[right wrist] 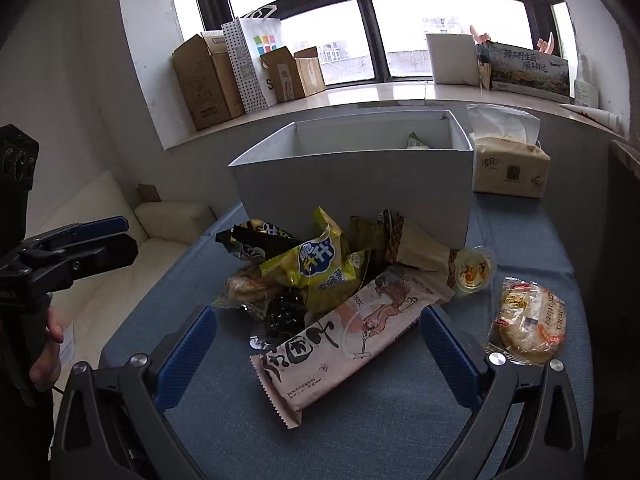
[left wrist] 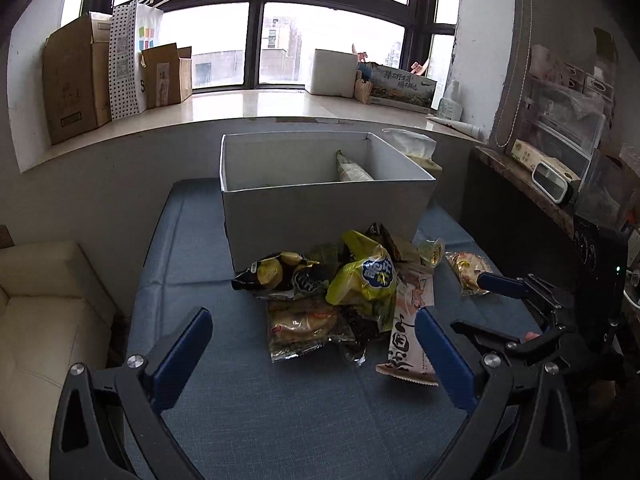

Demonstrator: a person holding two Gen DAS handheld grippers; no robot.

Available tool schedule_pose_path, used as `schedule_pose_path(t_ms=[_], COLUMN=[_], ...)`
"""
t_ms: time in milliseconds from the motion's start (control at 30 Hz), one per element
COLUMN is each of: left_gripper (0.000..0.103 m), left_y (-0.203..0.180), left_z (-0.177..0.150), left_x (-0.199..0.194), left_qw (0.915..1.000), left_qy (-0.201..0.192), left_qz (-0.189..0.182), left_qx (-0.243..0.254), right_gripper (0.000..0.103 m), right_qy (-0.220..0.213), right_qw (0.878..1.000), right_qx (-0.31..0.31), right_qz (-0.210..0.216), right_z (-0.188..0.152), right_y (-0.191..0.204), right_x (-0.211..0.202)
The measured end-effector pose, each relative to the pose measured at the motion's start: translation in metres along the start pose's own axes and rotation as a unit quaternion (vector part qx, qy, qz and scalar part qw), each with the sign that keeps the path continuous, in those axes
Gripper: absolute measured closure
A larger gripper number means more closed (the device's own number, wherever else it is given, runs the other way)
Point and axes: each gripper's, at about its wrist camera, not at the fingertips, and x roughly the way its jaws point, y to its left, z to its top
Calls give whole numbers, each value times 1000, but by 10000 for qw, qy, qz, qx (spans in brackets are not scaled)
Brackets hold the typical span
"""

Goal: Organize snacks
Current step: 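Grasp a yellow chip bag with the right tool while the left grasps a dark chip bag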

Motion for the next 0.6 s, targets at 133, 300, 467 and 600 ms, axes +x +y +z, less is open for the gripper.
schedule_pose_path(t_ms=[133, 300, 467, 600], left_gripper=[0, 0, 0, 0], left_y=[4, 7, 8, 12], left_z=[-10, -15, -19, -21], left_x=[-3, -6, -7, -6], left_qw=[9999, 9997, 9997, 9996], left_qy=[101, 141, 160, 198], left_qz=[-34, -97, -101, -80], left_qx=[-88, -153, -157, -194], right_gripper=[0, 0, 0, 0], right_qy=[146, 349, 648, 1041], right_qw=[9999, 9990, 9973, 9944], right_qx=[-80, -264, -357, -151], right_qz=[33, -8, -1, 53], right_z=[5, 20, 35, 38], right_y=[4, 7, 4, -6], right_x=[15, 49, 93, 125])
